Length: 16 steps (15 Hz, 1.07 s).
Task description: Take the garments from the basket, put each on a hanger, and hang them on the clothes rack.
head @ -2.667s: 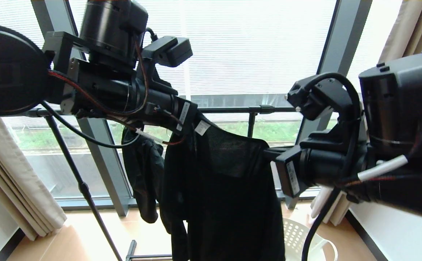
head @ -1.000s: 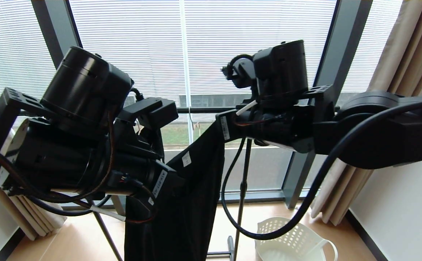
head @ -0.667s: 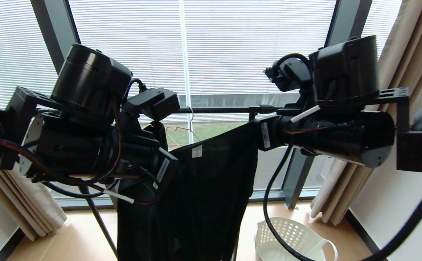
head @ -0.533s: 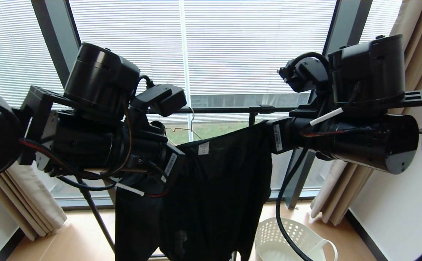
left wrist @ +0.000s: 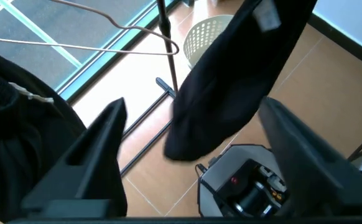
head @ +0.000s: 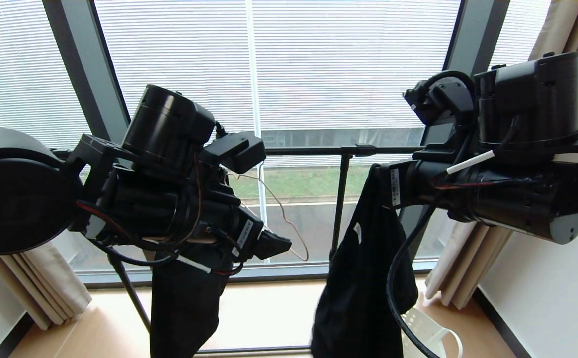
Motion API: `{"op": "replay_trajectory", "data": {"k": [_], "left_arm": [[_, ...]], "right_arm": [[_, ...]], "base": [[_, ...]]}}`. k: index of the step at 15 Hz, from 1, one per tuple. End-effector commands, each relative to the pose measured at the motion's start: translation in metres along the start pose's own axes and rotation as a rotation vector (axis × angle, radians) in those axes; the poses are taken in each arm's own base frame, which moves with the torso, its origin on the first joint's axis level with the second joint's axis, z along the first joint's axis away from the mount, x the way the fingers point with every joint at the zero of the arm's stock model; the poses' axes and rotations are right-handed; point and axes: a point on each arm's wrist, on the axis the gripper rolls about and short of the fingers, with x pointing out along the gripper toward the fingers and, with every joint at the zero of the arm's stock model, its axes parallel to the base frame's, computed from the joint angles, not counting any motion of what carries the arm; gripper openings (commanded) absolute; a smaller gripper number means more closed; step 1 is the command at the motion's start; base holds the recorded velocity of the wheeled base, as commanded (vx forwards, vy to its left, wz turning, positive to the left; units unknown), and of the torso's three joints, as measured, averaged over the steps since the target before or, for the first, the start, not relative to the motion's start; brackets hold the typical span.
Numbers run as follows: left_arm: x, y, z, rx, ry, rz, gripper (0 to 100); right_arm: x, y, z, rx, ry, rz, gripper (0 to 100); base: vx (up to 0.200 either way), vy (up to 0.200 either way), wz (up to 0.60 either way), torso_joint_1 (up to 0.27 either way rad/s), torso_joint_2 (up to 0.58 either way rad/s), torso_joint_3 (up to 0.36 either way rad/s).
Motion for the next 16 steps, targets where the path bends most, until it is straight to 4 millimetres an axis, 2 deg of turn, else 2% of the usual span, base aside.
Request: {"op": "replay_trajectory", "data": {"k": [1,3,4,6,9,11,13,14,16], "left_arm": [[-0.007,0.005,-0.008,-0.02,0.009,0.016,100],[-0.004,0.009,-0.011,-0.045,0.025,0.031,100],[0.004,0.011,-0.013,-0.096,0.046,0.034,100],[0.022,0.016,-0.011,-0.118,0.063,0.048,100],[0.064,0.028,-0.002,-0.223,0.062,0.133,100],[0.083,0.037,0.004,-0.281,0.061,0.173,100],[0.094,0.043,0.006,-0.313,0.062,0.202,100],[0.111,0.056,0.006,-0.359,0.068,0.261,100],[0.13,0.061,0.009,-0.413,0.062,0.279,100]], "right_arm": [[0.009,-0.005,-0.009,0.003,0.016,-0.023,0],[0.014,-0.01,-0.019,0.006,0.021,-0.027,0],[0.02,-0.017,-0.027,-0.002,0.038,-0.026,0],[0.028,-0.026,-0.027,-0.002,0.033,-0.048,0],[0.034,-0.027,-0.03,-0.002,0.039,-0.055,0],[0.034,-0.027,-0.029,0.0,0.037,-0.055,0],[0.034,-0.027,-0.03,0.0,0.039,-0.055,0],[0.035,-0.028,-0.03,0.0,0.042,-0.057,0],[0.038,-0.027,-0.032,-0.001,0.046,-0.057,0]], "base": [[0.0,0.0,0.0,0.0,0.0,0.0],[0.0,0.0,0.0,0.0,0.0,0.0],[0.0,0.0,0.0,0.0,0.0,0.0],[0.0,0.0,0.0,0.0,0.0,0.0],[0.0,0.0,0.0,0.0,0.0,0.0],[0.0,0.0,0.0,0.0,0.0,0.0],[0.0,0.0,0.0,0.0,0.0,0.0],[0.0,0.0,0.0,0.0,0.0,0.0],[0.0,0.0,0.0,0.0,0.0,0.0]]}}
